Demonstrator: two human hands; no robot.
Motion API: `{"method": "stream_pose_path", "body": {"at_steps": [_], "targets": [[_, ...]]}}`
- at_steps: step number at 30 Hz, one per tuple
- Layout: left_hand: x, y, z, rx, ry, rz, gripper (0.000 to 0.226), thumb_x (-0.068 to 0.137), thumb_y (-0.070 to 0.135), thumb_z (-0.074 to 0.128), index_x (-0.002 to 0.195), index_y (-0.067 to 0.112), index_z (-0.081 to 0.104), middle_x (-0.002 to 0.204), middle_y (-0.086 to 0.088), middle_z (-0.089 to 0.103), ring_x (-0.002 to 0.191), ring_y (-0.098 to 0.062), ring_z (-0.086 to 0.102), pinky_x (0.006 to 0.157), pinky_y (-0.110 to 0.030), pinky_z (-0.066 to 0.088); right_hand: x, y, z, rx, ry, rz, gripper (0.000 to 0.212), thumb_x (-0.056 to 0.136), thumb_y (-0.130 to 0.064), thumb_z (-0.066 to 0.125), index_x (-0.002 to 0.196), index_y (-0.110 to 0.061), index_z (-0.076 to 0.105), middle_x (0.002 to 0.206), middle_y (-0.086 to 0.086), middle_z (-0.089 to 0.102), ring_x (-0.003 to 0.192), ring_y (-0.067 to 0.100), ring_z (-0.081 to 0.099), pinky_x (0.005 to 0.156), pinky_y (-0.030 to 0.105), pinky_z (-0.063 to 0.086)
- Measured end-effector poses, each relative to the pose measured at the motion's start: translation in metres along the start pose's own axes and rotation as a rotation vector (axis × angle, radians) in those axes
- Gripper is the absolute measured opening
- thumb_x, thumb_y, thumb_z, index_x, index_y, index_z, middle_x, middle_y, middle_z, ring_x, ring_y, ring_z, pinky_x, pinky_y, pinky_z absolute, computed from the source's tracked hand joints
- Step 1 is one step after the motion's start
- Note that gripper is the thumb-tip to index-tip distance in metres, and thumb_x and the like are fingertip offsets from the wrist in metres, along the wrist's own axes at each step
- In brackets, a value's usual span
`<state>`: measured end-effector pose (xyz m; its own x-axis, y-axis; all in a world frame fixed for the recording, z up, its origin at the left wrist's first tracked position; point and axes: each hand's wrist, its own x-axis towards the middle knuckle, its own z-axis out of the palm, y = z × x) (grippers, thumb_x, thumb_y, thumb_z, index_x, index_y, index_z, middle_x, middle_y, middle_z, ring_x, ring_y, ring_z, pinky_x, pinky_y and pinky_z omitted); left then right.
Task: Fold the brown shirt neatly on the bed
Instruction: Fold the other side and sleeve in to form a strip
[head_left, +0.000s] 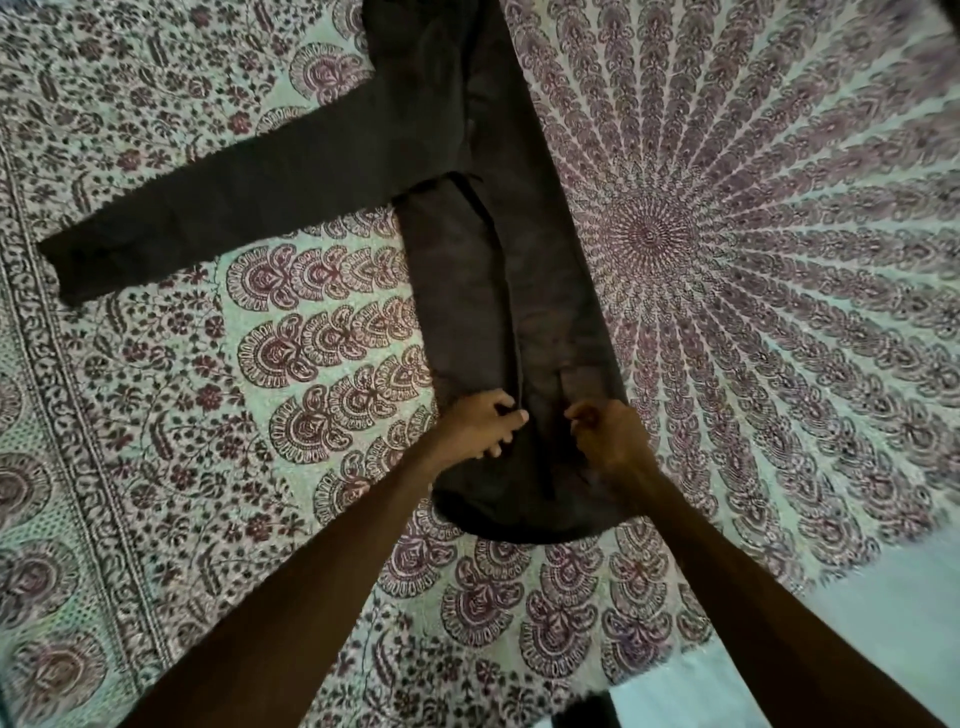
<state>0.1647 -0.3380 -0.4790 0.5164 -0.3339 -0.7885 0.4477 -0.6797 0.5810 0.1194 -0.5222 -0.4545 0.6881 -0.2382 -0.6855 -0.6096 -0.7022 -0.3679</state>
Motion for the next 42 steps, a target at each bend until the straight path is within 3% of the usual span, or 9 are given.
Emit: {"method": "stream_pose_path", "body": {"at_steps": [3,8,12,14,18,24,30,39,42], "targets": [[-0.008,-0.010,0.013,0.246,0.283,0.105,0.050,0.074,0.058,0.069,0.105,0.020,0.058,0.100,-0.003,0.057,0.090,-0.020,0.060,0.076,-0.032,0.049,-0.010,0.022,0.005,0.026,-0.047,-0.033,0.023,0.089,-0.007,0.056,0.105,-0.011,0.071,0.103,0.015,0.070,0.100,0.033,0.064,0.087,0.035,0.050],[-0.025,-0.009,0.044,0.160,0.323,0.046,0.039,0.077,0.022,0.068,0.109,0.011,0.048,0.101,-0.015,0.067,0.094,-0.034,0.065,0.076,-0.042,0.054,-0.011,0.033,0.012,0.080,-0.116,-0.062,0.026,0.085,-0.012,0.055,0.103,-0.021,0.072,0.097,0.012,0.071,0.087,0.030,0.066,0.080,0.040,0.055],[-0.036,0.013,0.052,-0.586,0.022,-0.143,0.016,0.098,0.027,0.051,0.107,0.014,0.052,0.097,-0.017,0.065,0.071,-0.024,0.067,0.060,-0.035,0.059,-0.010,0.026,0.011,0.340,-0.130,0.029,0.029,0.089,-0.005,0.048,0.078,-0.024,0.067,0.075,0.013,0.067,0.058,0.022,0.062,0.054,0.032,0.053],[-0.037,0.015,0.052,-0.679,0.037,-0.152,0.029,0.103,0.034,0.039,0.106,0.012,0.058,0.084,-0.010,0.067,0.062,-0.018,0.065,0.053,-0.025,0.054,-0.009,0.022,0.009,0.474,-0.137,0.117,0.025,0.095,-0.009,0.044,0.082,-0.018,0.064,0.072,0.010,0.063,0.055,0.021,0.060,0.050,0.027,0.051],[-0.033,-0.009,0.053,-0.042,0.612,-0.027,0.013,0.091,0.020,0.058,0.091,0.014,0.069,0.089,-0.003,0.068,0.078,-0.018,0.061,0.064,-0.022,0.041,-0.012,0.019,0.006,0.651,-0.265,0.213,0.031,0.092,-0.042,0.052,0.079,-0.014,0.059,0.072,0.007,0.063,0.060,0.019,0.057,0.055,0.025,0.044],[-0.056,-0.046,0.075,-0.082,0.457,0.019,0.034,0.079,0.031,0.074,0.105,0.013,0.061,0.101,-0.006,0.063,0.092,-0.021,0.062,0.078,-0.031,0.050,-0.025,0.018,0.022,0.448,-0.222,0.106,0.036,0.080,-0.047,0.073,0.078,-0.012,0.064,0.072,0.007,0.068,0.063,0.017,0.065,0.058,0.032,0.058],[-0.088,-0.072,0.095,0.408,0.513,0.021,0.086,0.063,0.031,0.080,0.138,0.027,0.039,0.139,-0.008,0.037,0.125,-0.029,0.039,0.100,-0.050,0.042,-0.030,0.016,0.028,0.309,-0.173,0.063,0.033,0.073,-0.043,0.078,0.066,-0.014,0.065,0.073,0.010,0.068,0.070,0.023,0.069,0.064,0.042,0.061],[-0.104,-0.077,0.120,0.462,0.585,0.115,0.036,0.082,0.005,0.059,0.117,0.010,0.051,0.117,-0.009,0.051,0.097,-0.023,0.058,0.075,-0.033,0.052,-0.007,0.059,0.058,0.151,-0.113,0.059,0.009,0.064,-0.046,0.068,0.061,-0.039,0.063,0.076,0.013,0.072,0.074,0.033,0.072,0.068,0.050,0.060],[-0.110,-0.082,0.135,0.552,0.496,0.111,0.036,0.085,0.006,0.057,0.121,0.009,0.051,0.123,-0.010,0.048,0.093,-0.024,0.060,0.070,-0.030,0.052,-0.027,0.051,0.045,0.103,-0.078,0.066,0.025,0.064,-0.050,0.072,0.071,-0.026,0.067,0.079,0.012,0.071,0.074,0.028,0.071,0.072,0.041,0.060]]}}
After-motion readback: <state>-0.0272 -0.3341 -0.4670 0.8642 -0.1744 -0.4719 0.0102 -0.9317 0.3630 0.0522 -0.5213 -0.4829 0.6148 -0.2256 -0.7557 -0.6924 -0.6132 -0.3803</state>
